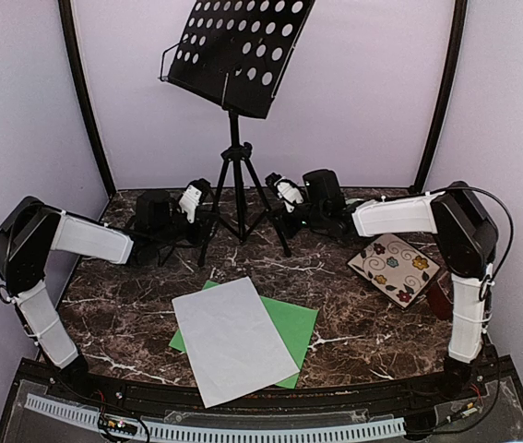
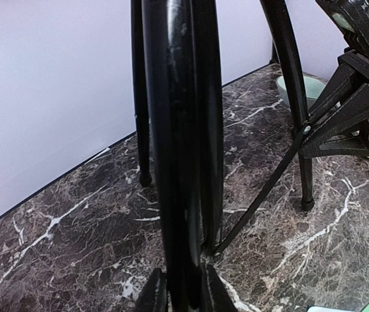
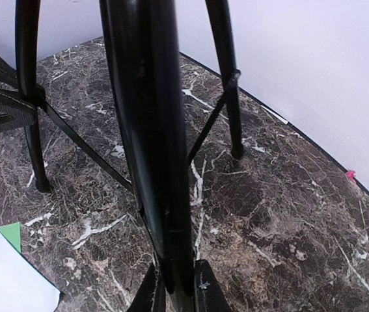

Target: Set up the instrument practice props

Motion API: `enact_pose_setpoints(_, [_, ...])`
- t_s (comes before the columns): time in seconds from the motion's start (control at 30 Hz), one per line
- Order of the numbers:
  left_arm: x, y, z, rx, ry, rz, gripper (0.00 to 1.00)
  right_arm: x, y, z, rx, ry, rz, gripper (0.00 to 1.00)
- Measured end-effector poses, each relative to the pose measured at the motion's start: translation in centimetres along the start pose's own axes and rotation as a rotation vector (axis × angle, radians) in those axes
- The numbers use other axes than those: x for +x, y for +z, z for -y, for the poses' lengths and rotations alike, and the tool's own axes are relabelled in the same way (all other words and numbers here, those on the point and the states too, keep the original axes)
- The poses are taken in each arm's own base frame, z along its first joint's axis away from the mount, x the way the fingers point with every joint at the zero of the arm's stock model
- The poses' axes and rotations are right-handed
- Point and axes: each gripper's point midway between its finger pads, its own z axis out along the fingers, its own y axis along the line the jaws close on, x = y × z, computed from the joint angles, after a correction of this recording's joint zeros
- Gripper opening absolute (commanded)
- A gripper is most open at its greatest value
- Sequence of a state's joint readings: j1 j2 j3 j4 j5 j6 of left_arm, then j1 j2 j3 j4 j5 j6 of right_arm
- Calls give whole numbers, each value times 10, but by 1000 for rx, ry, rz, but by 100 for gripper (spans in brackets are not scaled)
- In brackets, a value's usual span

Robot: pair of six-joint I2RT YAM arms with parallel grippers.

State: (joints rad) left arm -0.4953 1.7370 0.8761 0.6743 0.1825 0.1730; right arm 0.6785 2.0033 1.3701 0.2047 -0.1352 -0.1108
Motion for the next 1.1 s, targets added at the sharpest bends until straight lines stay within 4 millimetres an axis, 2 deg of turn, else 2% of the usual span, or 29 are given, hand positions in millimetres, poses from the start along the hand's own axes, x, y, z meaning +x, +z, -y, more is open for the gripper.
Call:
enact_pose_setpoints(0.1, [-1,2,0,-68,-15,-9,0,-1,4,7,10,-26,4,0])
enact_pose_setpoints(0.37, [-7,11,18,-141,-55,-26,0,2,1,32,25,-64,12,0])
enact_pose_setpoints(0.87, [-7,13,26,-169,-60,-53,0,3,-4,45,-41,-103,2,0])
enact_pose_setpoints(1.1, [-17,29,35,-215,-105,-46,0,-4,8,73,15,-122,-14,0])
